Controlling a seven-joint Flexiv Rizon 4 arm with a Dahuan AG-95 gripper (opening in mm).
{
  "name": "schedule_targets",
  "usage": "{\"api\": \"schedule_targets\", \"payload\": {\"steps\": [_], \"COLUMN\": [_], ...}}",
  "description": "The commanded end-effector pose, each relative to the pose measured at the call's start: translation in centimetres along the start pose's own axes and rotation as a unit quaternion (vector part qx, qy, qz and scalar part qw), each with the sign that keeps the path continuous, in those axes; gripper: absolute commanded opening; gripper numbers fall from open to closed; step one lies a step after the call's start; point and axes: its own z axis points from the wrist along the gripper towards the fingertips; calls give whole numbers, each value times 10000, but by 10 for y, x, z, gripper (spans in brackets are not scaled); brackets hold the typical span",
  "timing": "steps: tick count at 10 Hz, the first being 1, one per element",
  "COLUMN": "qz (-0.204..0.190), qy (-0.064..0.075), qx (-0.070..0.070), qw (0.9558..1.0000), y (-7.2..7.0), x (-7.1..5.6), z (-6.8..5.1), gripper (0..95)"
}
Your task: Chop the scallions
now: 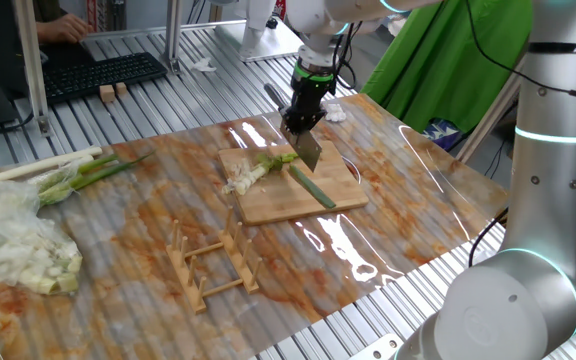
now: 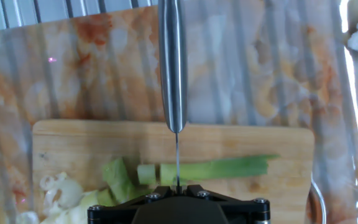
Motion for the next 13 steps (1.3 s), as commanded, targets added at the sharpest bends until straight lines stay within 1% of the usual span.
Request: {"api": "schedule_targets", "payload": {"steps": [1,3,4,5,6,7,8,9,10,11,13], "qz": [0,-34,-95,-100,-104,-82,-87,-82,-96,-120,-99], "qy": [6,-9,-14,-80,-175,-106,34,77,64,123,132], "qx": [9,-24,-49,-114,-121,-89,-65,-65,1,-6,35], "qw": [10000,10000,9999,9999,9997,9999,9999,9999,9999,9999,9999], "y": [0,3,5,8,9,9,7,5,3,0,-3], "x": [1,-2,-4,-8,-8,-8,-6,-5,-4,-4,-1], "z": [1,11,25,47,62,62,51,42,32,21,9], "gripper": [0,0,0,0,0,0,0,0,0,0,0]}}
